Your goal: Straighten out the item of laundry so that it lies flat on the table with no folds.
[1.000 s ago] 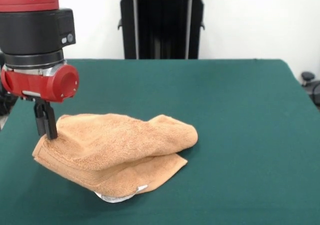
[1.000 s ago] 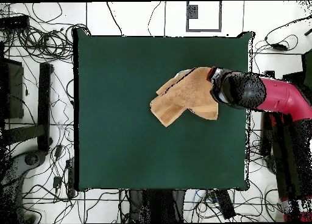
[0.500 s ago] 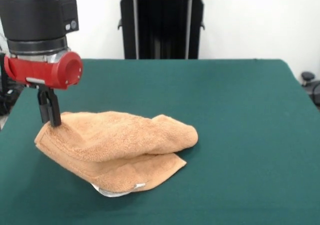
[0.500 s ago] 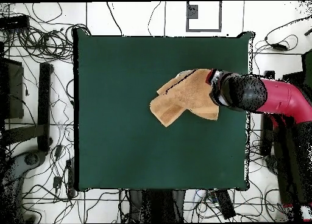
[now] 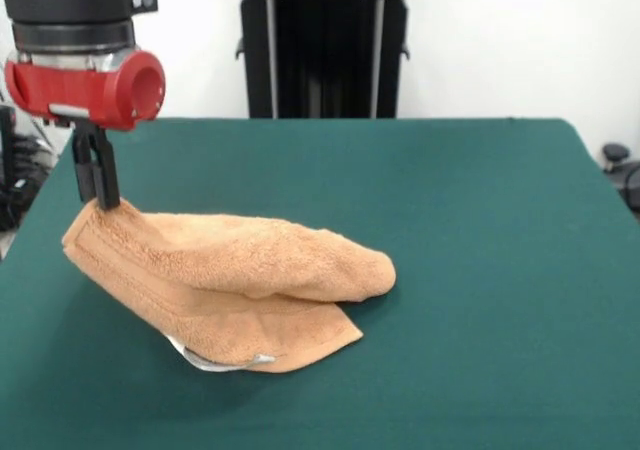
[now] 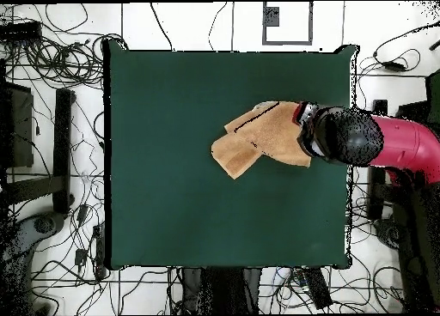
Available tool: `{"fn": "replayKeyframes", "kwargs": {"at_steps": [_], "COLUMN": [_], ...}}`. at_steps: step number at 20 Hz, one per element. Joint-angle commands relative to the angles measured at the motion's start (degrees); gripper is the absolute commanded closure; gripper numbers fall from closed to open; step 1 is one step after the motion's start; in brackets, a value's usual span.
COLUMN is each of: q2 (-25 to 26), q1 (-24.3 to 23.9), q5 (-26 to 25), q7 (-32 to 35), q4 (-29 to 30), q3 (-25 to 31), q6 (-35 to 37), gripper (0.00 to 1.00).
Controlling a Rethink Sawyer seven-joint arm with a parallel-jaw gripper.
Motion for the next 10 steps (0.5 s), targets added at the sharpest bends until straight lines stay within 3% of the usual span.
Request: {"fn": "replayKeyframes", "kwargs": {"at_steps": [1, 10], "q2": [-1.6, -0.3], "q1": [-2.5, -3.5], "q5": [-0.8, -3.5], "q7": [-19.9, -19.4], "q4": [11.1, 10.4], "q3": [8.7, 11.2], "q6": [0.3, -0.2], "gripper": [1.00, 1.00]}}
